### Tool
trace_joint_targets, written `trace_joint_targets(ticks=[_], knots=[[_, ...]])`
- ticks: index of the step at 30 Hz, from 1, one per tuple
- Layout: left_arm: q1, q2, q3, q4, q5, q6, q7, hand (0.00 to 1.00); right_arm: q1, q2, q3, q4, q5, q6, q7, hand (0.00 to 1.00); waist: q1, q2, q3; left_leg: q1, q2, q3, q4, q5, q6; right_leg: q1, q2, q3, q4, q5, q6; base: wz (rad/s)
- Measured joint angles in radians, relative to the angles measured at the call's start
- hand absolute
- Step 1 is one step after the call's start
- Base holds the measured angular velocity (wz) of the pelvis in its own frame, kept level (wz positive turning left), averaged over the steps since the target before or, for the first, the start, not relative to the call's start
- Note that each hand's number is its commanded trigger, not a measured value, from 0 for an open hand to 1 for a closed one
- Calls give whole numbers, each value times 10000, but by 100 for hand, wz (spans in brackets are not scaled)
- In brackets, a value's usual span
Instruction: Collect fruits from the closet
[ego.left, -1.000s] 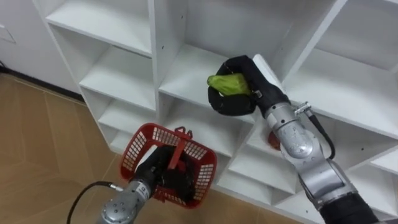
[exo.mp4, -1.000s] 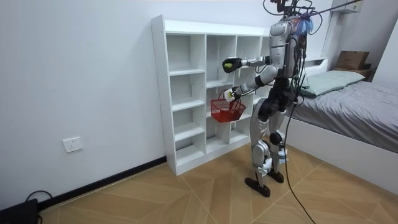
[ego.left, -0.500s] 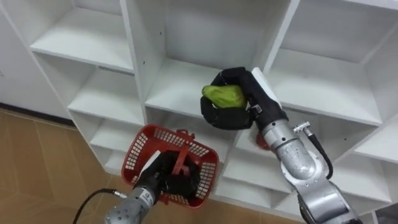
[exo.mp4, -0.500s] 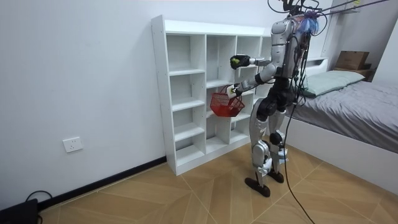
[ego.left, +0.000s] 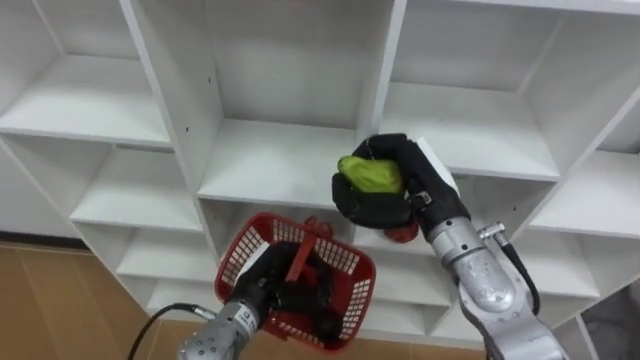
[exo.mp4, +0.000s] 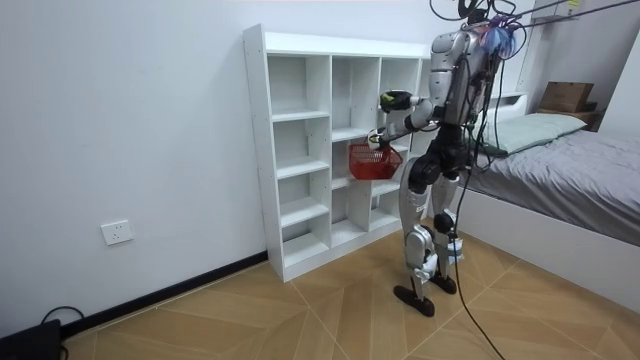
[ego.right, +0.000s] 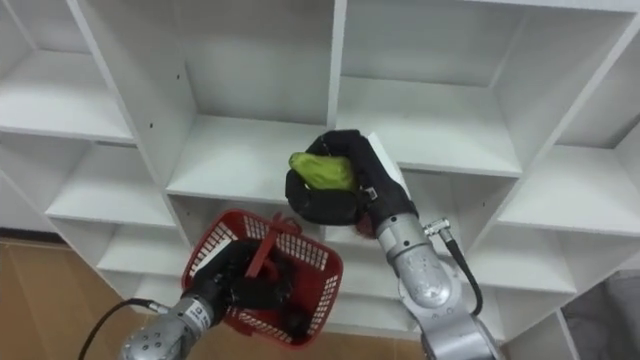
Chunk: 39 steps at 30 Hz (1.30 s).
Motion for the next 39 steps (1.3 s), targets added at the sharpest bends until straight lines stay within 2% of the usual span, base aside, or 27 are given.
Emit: trace_joint_targets(ticks=[5, 7, 11, 17, 21, 27, 34, 39], knots=[[-1, 24, -16, -18, -6, -1, -9, 100, 450, 286, 23, 2, 310, 5, 110, 100, -46, 172, 115, 62, 81, 93, -7, -24, -4, 81, -7, 147, -10, 0, 0, -7], [0, 21, -17, -25, -6, -1, -17, 100, 557, 287, 23, 26, 305, 5, 154, 100, -89, 190, 127, 57, 93, 96, -26, -32, -13, 62, -7, 158, -11, 0, 0, -2], [0, 34, -18, -25, -6, -2, -166, 100, 642, 261, 12, 295, 292, 8, 189, 100, -219, 183, 128, 53, 86, 131, -32, -52, -28, -38, 25, 202, 1, -1, -1, -3], [0, 45, 56, -27, -5, -2, -416, 100, 699, 255, 5, 566, 165, 99, 179, 100, -220, 38, 94, 37, 84, 174, -26, -54, -28, -58, 91, 223, -16, 0, -4, -2], [0, 69, 74, -140, -6, -2, -475, 100, 702, 251, 1, 567, 219, 117, 172, 100, -230, 33, 86, -17, 93, 175, -18, -55, -29, -103, 92, 215, -25, 0, -5, 0], [-10, 74, 80, -285, -214, -11, -386, 100, 660, 314, 33, 1014, 1662, 112, -56, 100, -168, 50, 68, -117, 97, 234, -9, -53, -30, -225, 101, 230, 15, 2, -8, 0], [-20, 61, 83, -540, -634, -15, -429, 100, 658, 319, 74, 1863, 2719, 114, -252, 100, -189, 170, 77, -278, 135, 207, 11, -54, -30, -335, 96, 225, 23, 13, -25, 0], [-54, 60, 87, -610, -808, -33, -422, 100, 543, 304, 73, 2031, 2862, 114, -283, 100, -188, 292, 64, -461, 151, 217, 61, -54, -30, -575, 62, 207, 157, 13, -26, 0]])
